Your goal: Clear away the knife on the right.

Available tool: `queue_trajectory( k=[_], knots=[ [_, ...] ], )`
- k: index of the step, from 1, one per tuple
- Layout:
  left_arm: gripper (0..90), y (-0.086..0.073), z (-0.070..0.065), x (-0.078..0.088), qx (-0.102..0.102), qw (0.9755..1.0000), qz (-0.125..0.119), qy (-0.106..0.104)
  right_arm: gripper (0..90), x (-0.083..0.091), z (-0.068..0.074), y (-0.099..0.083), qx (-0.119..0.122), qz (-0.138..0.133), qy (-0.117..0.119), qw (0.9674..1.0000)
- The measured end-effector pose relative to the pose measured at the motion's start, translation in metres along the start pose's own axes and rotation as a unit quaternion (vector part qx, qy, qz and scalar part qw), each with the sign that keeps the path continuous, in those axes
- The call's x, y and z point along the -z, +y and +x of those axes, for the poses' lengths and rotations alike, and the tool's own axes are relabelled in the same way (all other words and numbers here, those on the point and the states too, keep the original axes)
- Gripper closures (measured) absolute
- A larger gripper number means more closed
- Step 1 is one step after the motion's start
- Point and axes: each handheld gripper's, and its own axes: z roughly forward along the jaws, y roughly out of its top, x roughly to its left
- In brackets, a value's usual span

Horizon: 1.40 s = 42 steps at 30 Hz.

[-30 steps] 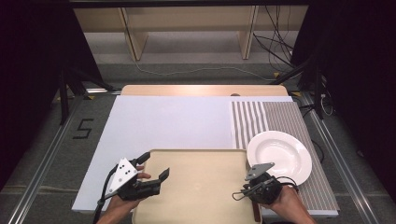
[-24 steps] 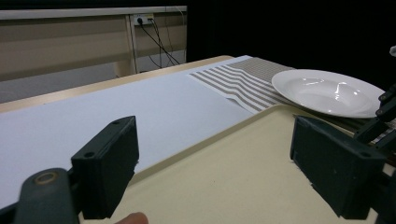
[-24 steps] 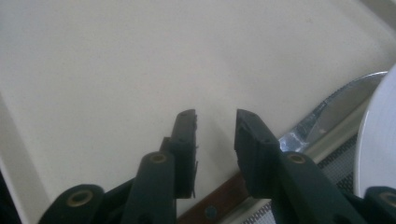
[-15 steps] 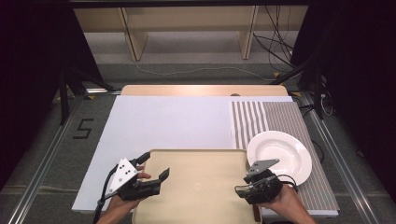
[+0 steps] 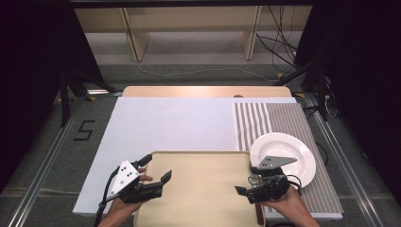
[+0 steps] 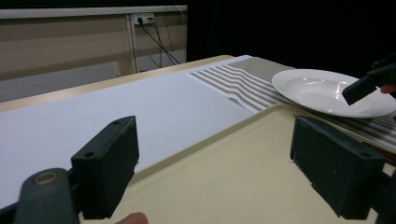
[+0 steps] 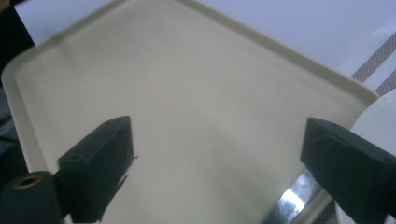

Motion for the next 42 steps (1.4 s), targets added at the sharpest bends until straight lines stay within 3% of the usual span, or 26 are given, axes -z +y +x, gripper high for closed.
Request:
queue_trajectory(
  k=[6,9,17,22,23,30,42],
  knots=[
    [15.2,0.0,0.0,0.0,0.0,1.0,0.0,0.0,4.4,0.008,0.0,0.002,-0.009,-0.047,0.014,0.9988],
    [15.2,0.0,0.0,0.0,0.001,1.0,0.0,0.0,4.7,0.017,0.003,0.002,-0.007,-0.087,0.018,0.996],
    [15.2,0.0,0.0,0.0,0.001,1.0,-0.001,0.0,4.5,0.031,0.005,0.0,-0.012,-0.138,0.014,0.9902],
    [15.2,0.0,0.0,0.0,0.001,1.0,-0.001,0.0,4.3,0.04,0.007,-0.005,-0.007,-0.155,0.005,0.9879],
    [15.2,0.0,0.0,0.0,0.001,1.0,-0.001,0.0,4.3,0.044,0.008,-0.007,-0.008,-0.166,0.0,0.986],
    [15.2,0.0,0.0,0.0,0.001,1.0,-0.001,0.0,4.4,0.053,0.009,-0.013,-0.007,-0.194,-0.015,0.9808],
    [15.1,0.001,0.0,0.001,0.0,1.0,-0.002,-0.001,4.3,0.063,0.007,-0.024,-0.006,-0.206,-0.034,0.9779]
  ],
)
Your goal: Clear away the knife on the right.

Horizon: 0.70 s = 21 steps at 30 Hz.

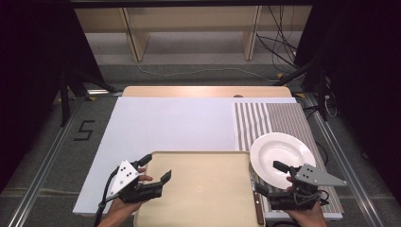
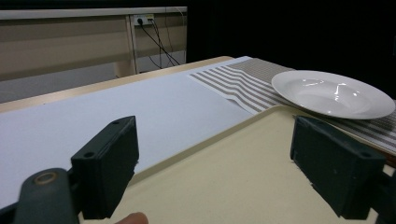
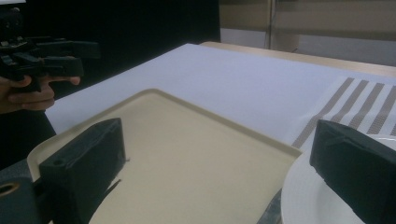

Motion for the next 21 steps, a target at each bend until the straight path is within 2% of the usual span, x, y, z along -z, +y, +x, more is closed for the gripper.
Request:
queue_trajectory(
  k=[16,21],
  knots=[
    [15.0,0.0,0.0,0.001,0.002,1.0,-0.002,-0.001,3.7,0.01,0.002,-0.008,0.002,-0.002,-0.015,0.9999],
    [15.0,0.0,0.0,0.001,0.003,1.0,-0.003,-0.001,3.7,0.013,0.001,-0.006,0.002,-0.015,-0.022,0.9996]
  ],
)
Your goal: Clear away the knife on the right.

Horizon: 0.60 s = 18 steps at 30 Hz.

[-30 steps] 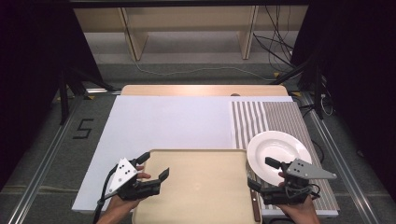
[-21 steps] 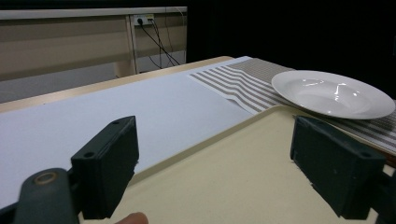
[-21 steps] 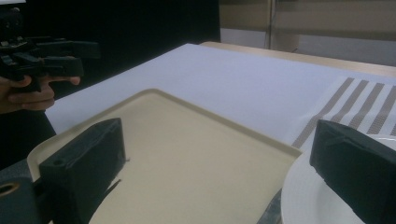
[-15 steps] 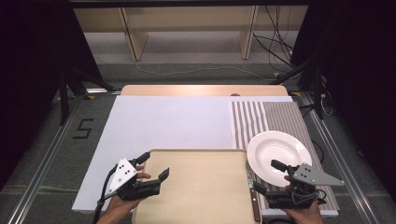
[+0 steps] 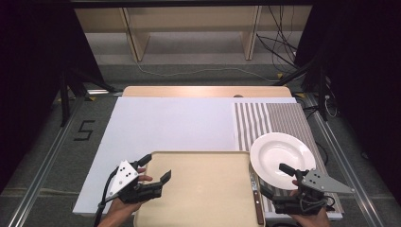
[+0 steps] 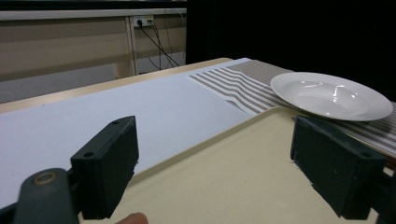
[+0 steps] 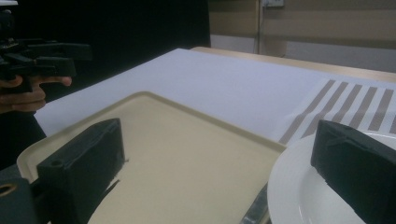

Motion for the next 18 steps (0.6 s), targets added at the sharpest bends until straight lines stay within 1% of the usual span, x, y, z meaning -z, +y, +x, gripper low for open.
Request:
queue_trajectory(
  k=[5,18],
  knots=[
    [15.0,0.0,-0.0001,-0.0001,-0.001,1.0,0.0,0.0,3.6,0.0011,-0.0015,0.001,-0.002,-0.008,-0.003,1.0],
    [15.0,-0.0002,0.0001,-0.0004,0.0,1.0,0.0,0.0,3.5,-0.0004,-0.0001,0.0007,0.002,-0.003,-0.002,1.0]
  ],
)
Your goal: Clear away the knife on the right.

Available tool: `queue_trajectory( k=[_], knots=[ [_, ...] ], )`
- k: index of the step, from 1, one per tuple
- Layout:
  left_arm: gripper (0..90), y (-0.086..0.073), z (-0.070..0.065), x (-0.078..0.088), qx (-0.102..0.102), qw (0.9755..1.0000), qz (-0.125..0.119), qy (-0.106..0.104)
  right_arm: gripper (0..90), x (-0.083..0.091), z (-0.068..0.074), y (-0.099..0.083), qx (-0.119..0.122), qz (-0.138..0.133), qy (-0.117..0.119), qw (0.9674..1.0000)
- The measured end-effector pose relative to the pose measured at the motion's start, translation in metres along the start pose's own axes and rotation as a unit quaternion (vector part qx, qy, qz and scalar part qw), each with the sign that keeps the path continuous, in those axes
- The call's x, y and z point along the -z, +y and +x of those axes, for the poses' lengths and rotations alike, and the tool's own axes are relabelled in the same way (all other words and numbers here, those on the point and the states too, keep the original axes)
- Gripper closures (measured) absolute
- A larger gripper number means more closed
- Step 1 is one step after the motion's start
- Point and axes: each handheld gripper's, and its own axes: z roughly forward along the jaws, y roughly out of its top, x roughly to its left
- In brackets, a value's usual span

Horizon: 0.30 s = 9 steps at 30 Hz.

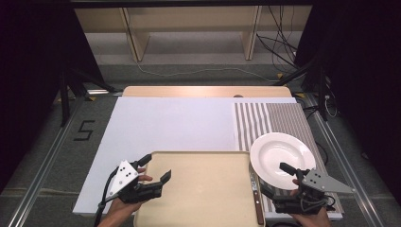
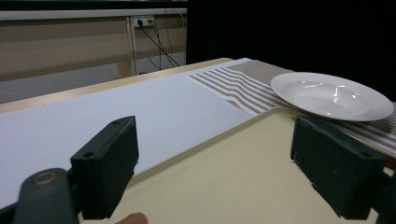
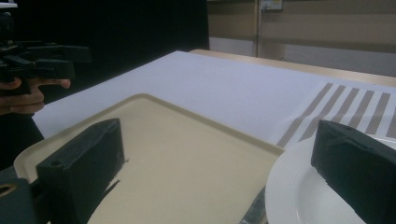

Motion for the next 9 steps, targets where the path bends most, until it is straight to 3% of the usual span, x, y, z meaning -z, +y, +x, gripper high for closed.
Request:
queue_trajectory(
  k=[9],
  knots=[
    [15.0,-0.0001,0.0003,-0.0001,0.0,1.0,0.0,0.0,3.6,-0.0013,0.0002,-0.0004,0.003,0.003,0.001,1.0]
  ],
)
